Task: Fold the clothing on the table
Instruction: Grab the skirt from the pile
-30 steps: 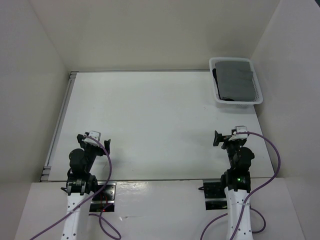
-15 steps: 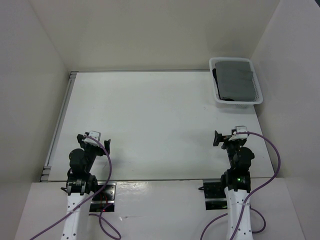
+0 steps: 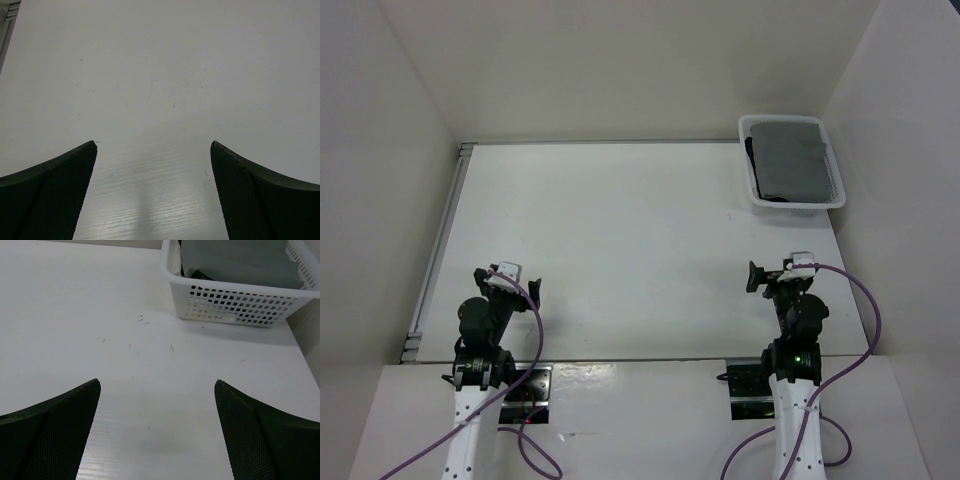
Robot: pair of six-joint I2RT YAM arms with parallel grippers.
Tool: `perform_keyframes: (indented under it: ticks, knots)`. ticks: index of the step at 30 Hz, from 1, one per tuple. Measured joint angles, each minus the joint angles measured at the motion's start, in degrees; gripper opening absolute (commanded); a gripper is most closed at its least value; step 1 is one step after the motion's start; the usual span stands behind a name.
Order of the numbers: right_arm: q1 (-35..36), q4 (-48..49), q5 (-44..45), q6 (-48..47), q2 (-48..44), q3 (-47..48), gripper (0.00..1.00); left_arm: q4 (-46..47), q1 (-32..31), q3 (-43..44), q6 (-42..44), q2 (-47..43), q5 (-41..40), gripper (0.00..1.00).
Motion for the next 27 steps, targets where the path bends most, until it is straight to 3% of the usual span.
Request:
perform_keyframes:
  ticks: [13,16,19,23,27]
  knots:
    - [0.00,0.11,-0.28,0.61,0.00,0.00,0.99,-0.57,0.00,0.24,2.54,0.00,1.68,1.00]
    - [0.00,-0.04,0.70,2.64,0.02,0.79,0.99,-1.62,-0.07,2.62,-1.18,0.00,-2.23,1.00]
    - [0.00,-0.55,2.08,4.46,0.02,4.76,0.99,-0.98,-0.04,8.61,-7.65,0.15,-8.02,1.00]
    - [0.00,-0.28,6.40,6.47,0.35,13.92,0.99,1.53,-0.11,18.95,-11.87,0.46,-9.22,1.00]
    - [0.00,-1.70,13.79,7.54,13.84,30.45,0.99,5.25,-0.13,31.26,-12.68,9.14,-13.42,1.00]
